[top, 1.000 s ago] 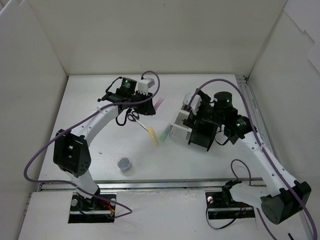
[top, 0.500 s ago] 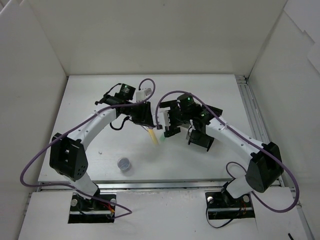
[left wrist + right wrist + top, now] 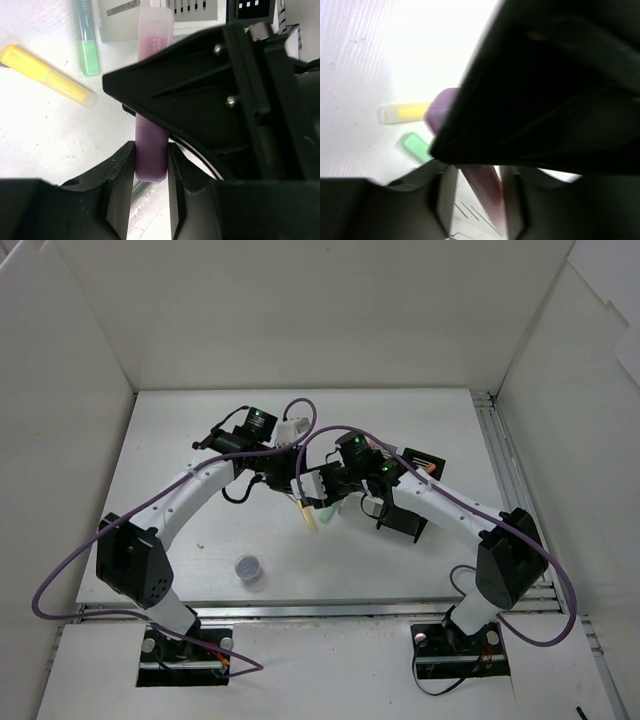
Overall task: Sort the stationery into containers
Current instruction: Pick up the pen from the center of the board, then place the pen in the storage box.
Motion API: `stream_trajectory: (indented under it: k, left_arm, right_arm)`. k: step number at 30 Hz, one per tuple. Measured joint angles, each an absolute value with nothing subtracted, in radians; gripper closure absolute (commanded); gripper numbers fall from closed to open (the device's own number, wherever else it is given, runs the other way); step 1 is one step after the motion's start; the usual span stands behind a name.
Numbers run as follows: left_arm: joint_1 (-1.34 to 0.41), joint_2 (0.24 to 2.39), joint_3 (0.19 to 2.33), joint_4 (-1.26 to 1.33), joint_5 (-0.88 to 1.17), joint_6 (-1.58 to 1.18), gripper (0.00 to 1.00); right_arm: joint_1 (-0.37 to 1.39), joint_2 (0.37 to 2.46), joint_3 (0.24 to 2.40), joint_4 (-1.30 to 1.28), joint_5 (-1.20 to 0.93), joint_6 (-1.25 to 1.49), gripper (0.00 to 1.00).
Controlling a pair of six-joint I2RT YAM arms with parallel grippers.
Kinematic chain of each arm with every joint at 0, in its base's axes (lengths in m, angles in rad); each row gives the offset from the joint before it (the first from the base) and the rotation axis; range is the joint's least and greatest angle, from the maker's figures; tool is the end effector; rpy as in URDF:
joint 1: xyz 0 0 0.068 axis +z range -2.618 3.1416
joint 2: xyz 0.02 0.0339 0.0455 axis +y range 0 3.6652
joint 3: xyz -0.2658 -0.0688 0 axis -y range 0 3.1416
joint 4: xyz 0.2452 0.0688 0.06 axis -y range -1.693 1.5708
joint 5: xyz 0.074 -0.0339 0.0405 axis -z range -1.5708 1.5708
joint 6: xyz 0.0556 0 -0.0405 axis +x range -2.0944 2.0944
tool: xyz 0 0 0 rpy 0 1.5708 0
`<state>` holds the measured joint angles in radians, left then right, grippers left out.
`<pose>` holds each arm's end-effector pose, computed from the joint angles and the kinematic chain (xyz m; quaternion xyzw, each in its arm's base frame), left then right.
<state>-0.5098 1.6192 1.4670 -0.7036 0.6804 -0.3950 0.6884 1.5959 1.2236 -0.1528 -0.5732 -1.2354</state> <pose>0.2982 -0.2068 0.3126 0.1672 0.8749 -0.4253 0.1601 0.2753 0.2656 0.2854 -0.7624 0.3595 0.1064 0.5273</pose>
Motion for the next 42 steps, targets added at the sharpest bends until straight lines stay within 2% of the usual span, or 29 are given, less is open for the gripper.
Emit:
stream_trajectory:
  k: [1,3,4,5,7,8,10,11,12,20,28,35,42]
  left_arm:
    - [-0.509,1.619,1.472,-0.704,0.677,-0.393,0.90]
    - [-0.509,1.619,1.485,-0.701,0.667,-0.390,0.81]
    - [-0.509,1.619,1.494,-0.702,0.661,-0.386,0.75]
    - [-0.509,1.619,1.498,-0.703,0.656,-0.384,0.57]
    - [-0.509,1.619,1.503,-0.714,0.641,-0.374,0.40]
    - [-0.508,1.619,1.503,-0.719,0.625,-0.368,0.21]
    - [-0.494,1.619,1.505,-0.723,0.598,-0.366,0.16]
    - [-0.489,1.619,1.509,-0.722,0.591,-0.366,0.04]
    - [-0.489,1.619,1.514,-0.723,0.576,-0.357,0.00]
    - [-0.413,1.519,1.507,-0.672,0.568,-0.352,0.00]
    - [-0.315,1.274,1.384,-0.575,0.476,-0.376,0.01]
    - [-0.311,1.358,1.278,-0.536,0.391,-0.412,0.01]
    - [-0.339,1.485,1.264,-0.507,0.330,-0.441,0.01]
  right_arm:
    - [0.689,1.596,1.223,-0.161,-0.579,-1.236,0.79]
    - [0.689,1.597,1.223,-0.178,-0.591,-1.238,0.84]
    - [0.689,1.597,1.223,-0.179,-0.594,-1.236,0.89]
    - [0.688,1.597,1.223,-0.176,-0.595,-1.234,0.92]
    - [0.687,1.597,1.224,-0.175,-0.591,-1.231,0.96]
    - [0.683,1.597,1.224,-0.178,-0.591,-1.228,0.98]
    - [0.676,1.594,1.224,-0.179,-0.589,-1.220,1.00]
    - [0.676,1.594,1.224,-0.175,-0.587,-1.214,1.00]
    - [0.677,1.594,1.224,-0.173,-0.584,-1.205,1.00]
    - [0.610,1.575,1.232,-0.099,-0.630,-1.051,1.00]
    - [0.334,1.444,1.015,0.348,-0.574,-0.600,1.00]
    - [0.164,1.407,0.907,0.551,-0.450,-0.270,1.00]
    - [0.102,1.390,0.795,0.593,-0.377,-0.126,0.99]
